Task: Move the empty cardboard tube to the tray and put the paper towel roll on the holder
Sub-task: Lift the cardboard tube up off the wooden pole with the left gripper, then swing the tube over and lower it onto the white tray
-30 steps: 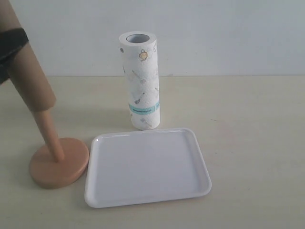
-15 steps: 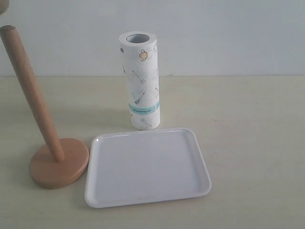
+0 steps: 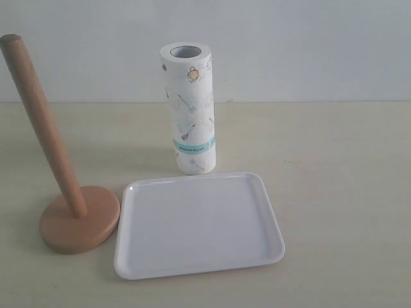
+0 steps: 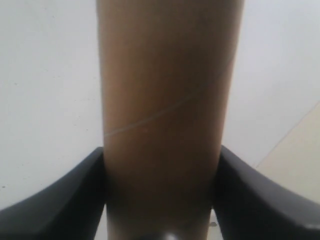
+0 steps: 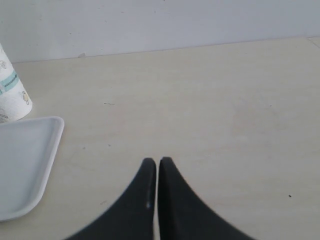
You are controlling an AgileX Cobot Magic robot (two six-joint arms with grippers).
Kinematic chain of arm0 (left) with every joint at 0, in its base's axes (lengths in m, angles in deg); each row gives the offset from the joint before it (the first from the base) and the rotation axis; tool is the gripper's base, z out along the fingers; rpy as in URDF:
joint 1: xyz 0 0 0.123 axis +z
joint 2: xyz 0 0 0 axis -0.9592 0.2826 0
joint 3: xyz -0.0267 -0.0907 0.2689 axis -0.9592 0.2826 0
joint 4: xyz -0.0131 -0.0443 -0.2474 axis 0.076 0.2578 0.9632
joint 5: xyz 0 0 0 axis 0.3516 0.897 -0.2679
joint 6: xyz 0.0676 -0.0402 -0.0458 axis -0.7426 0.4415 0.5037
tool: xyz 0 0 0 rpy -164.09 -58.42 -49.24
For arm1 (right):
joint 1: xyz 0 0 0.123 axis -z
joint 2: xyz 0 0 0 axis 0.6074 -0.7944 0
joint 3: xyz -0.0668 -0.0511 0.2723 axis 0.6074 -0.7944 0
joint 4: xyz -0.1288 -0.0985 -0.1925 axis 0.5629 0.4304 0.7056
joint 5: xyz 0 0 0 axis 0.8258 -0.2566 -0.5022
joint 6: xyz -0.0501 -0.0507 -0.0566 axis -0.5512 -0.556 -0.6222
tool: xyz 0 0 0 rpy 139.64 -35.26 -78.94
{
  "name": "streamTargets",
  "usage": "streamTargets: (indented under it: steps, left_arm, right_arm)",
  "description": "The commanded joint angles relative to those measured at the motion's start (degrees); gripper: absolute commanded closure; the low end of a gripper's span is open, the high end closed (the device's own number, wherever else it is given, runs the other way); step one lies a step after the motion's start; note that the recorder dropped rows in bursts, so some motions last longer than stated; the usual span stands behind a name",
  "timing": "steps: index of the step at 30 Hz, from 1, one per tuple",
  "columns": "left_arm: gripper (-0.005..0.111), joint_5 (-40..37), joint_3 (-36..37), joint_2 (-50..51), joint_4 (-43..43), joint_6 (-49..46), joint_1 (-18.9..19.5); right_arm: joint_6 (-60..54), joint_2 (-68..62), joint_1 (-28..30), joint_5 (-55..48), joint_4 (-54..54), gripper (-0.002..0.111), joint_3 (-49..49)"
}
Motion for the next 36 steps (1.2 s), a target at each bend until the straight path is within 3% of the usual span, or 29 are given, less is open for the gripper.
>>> streamTargets:
  steps: [1,4,8,16,21,30,32,36]
  left_arm:
    - [0.103,3.8,-1.4,-0.2,-0.7,-0.6,0.0]
    - [0.103,6.5,-2.5,-0.2,-0.7,-0.6,-0.2]
    - [0.103,17.3,-3.5,-0.2,2.1,-0.6,-0.2]
    - [0.103,23.4,-3.6,-0.2,8.4,-0.6,-0.2]
    - [0.103,24.3,-3.6,-0.2,11.6,-0.8,-0.2]
    - [0.103,24.0,-3.2,3.9,8.8,3.6,-0.3]
    - [0.103,26.4,-3.2,6.1,8.9,4.7,-1.7]
    - [0.103,25.4,-3.2,10.1,9.0,4.7,-8.7]
  right_arm:
    - [-0.1,0.3,0.2,0.3,-0.1,0.107,0.0]
    - [-0.1,0.3,0.2,0.4,-0.1,0.107,0.0]
    - [-0.1,0.3,0.2,0.4,-0.1,0.107,0.0]
    - [-0.1,0.3,0.2,0.4,-0.1,0.107,0.0]
    - [-0.1,0.3,0.2,0.4,-0.1,0.107,0.0]
    - [-0.1,0.3,0.2,0.5,-0.1,0.107,0.0]
    - [-0.1,0.3,0.2,0.5,-0.1,0.107,0.0]
    - [-0.1,0.3,0.2,0.5,-0.1,0.107,0.0]
